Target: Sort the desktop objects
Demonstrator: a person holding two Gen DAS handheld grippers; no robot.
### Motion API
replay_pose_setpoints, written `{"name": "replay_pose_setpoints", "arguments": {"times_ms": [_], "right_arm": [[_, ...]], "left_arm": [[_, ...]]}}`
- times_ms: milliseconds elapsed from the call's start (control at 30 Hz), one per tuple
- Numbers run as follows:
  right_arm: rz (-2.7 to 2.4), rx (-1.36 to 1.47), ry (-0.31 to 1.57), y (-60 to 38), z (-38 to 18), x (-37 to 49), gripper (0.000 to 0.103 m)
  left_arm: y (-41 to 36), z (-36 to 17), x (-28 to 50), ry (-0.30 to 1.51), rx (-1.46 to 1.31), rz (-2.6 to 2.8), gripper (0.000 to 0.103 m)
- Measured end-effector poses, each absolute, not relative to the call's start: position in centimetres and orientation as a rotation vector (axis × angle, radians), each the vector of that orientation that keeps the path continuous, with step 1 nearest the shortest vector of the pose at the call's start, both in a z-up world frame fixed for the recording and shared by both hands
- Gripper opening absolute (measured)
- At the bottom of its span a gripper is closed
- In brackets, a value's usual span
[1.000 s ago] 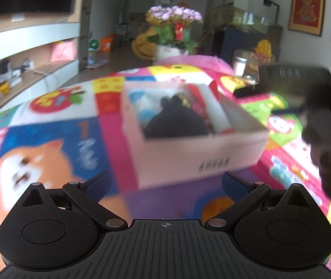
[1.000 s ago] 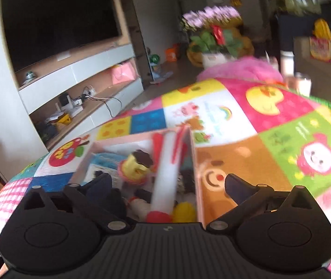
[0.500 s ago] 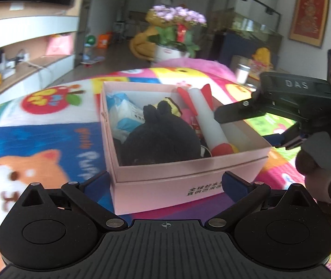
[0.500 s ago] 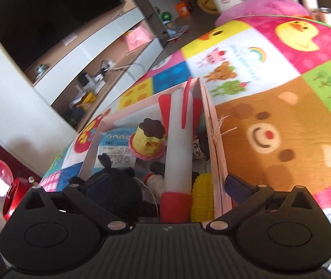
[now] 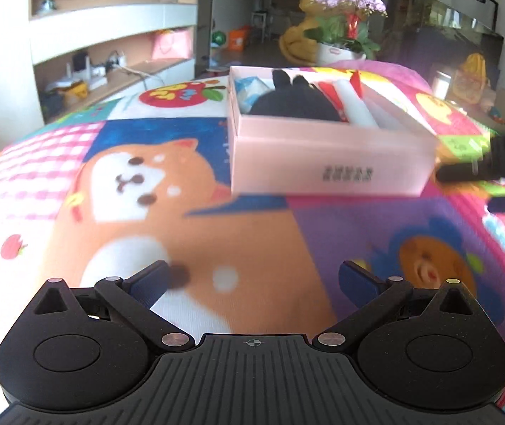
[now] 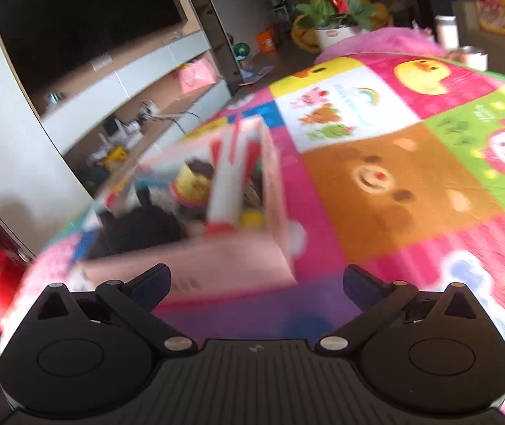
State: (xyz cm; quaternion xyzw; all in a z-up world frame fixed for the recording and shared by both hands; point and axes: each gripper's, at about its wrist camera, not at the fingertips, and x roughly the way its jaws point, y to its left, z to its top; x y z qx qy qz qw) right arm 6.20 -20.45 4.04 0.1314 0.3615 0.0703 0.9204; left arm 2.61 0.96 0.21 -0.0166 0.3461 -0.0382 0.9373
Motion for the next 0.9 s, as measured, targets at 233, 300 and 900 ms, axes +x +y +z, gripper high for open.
{"name": "replay_pose_setpoints", "arguments": {"times_ms": [233, 300, 900], "right_arm": [[0.150, 0.090, 0.748, -19.2, 0.3, 0.1, 0.103], [0.129, 0.015, 0.767, -18.4, 0.0, 0.2, 0.103], [0.065, -0.017, 0.700, -17.4, -0.8, 2.9, 0.103]], "left_arm": [[1.0, -0.2, 2.5, 0.676, -0.003, -0.017, 0.103], [0.7, -0.4, 3.4, 0.698, 0.012, 0.003, 0.103], [0.4, -0.5, 3.9, 0.696, 0.011, 0.013, 0.103]]}}
